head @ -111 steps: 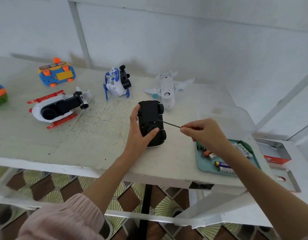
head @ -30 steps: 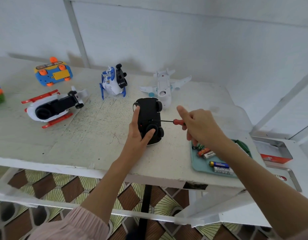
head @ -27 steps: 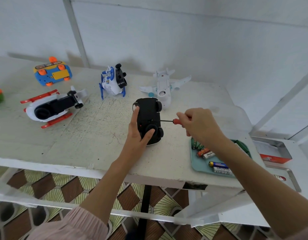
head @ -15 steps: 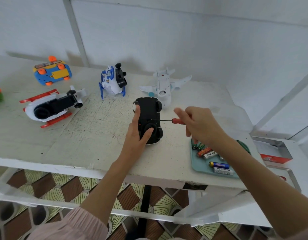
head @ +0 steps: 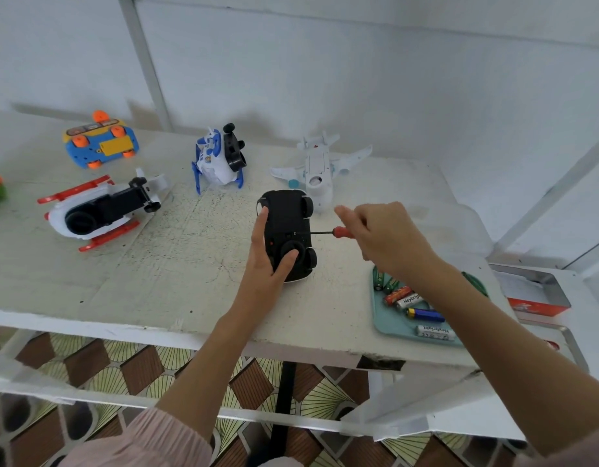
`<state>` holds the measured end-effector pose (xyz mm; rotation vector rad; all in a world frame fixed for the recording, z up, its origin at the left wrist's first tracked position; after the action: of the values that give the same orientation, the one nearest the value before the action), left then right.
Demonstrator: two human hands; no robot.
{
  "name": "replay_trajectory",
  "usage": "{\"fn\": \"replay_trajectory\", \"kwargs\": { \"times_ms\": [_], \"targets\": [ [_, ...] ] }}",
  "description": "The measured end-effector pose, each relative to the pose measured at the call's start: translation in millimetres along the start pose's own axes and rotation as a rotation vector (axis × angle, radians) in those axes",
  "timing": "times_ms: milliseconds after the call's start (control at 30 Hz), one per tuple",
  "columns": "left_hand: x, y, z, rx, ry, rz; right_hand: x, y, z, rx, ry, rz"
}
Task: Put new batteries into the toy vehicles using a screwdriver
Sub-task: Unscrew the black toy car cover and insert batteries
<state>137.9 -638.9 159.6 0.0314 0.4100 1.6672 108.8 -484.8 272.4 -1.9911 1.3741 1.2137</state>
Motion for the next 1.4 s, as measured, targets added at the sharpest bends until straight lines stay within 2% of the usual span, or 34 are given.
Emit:
{"fn": "replay_trajectory", "kwargs": {
  "times_ms": [67, 167, 200, 267, 333, 433, 533, 600, 700, 767, 833, 933, 1033, 1100, 1233, 1333, 1400],
  "targets": [
    [0, 0, 1, 0.004, -0.005, 0.005, -6, 0, -7, -0.096, -0.005, 0.071],
    [-1, 0, 0, 0.003, 0.01, 0.01, -8, -2, -18, -0.213, 0.13, 0.066],
    [-1, 0, -1, -0.001, 0.01, 0.007, -8, -3, -18, -0.2, 0.177, 0.043],
    [0, 0, -2, -0.006, -0.004, -0.001, 0, -2, -11, -0.053, 0.23, -0.056],
    [0, 0, -1, 0.0, 0.017, -0.003, 7, -4, -2, 0.078, 0.161, -0.133],
    [0, 1, 1, 0.009, 0.044, -0.005, -3, -3, -6, -0.032, 0.028, -0.004],
    [0, 1, -1, 0.006, 0.04, 0.002, -4, -5, -18, -0.209, 0.076, 0.035],
    [-1, 1, 0, 0.006, 0.039, 0.005, 3, -4, -12, -0.154, 0.131, -0.05],
    [0, 1, 1, 0.011, 0.039, -0.002, 10, -5, 1, 0.033, 0.129, -0.118],
    [0, 2, 2, 0.011, 0.044, -0.002, 3, -5, -1, -0.02, 0.04, -0.015],
    [-1, 2, 1, 0.009, 0.04, 0.0, -5, -5, -9, -0.152, 0.036, 0.1],
    [-1, 1, 1, 0.008, 0.04, 0.001, -4, -5, -18, -0.254, 0.104, 0.051],
    [0, 1, 0, 0.006, 0.029, 0.001, -3, -4, -18, -0.168, 0.149, 0.002],
    [-1, 1, 0, 0.007, 0.022, 0.001, -1, -2, -11, -0.074, 0.095, -0.014],
    [1, 1, 1, 0.004, 0.015, -0.006, -13, 3, -23, -0.234, 0.028, 0.079],
    [0, 1, 0, 0.005, 0.017, -0.001, -11, 5, -31, -0.318, 0.072, 0.017],
    [-1, 1, 0, 0.004, 0.017, -0.001, -7, 5, -33, -0.281, 0.037, -0.011]
  ]
}}
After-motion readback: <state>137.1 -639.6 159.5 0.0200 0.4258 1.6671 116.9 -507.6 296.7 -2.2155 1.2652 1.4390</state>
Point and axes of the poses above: each hand's wrist, its own y-axis towards the middle knuckle, its own x-axis out of the palm, z = x × y, the point moved 9 cm from there along y, towards the middle knuckle, and after that the axes turned 4 degrees about -z, right-handed, at the moved point
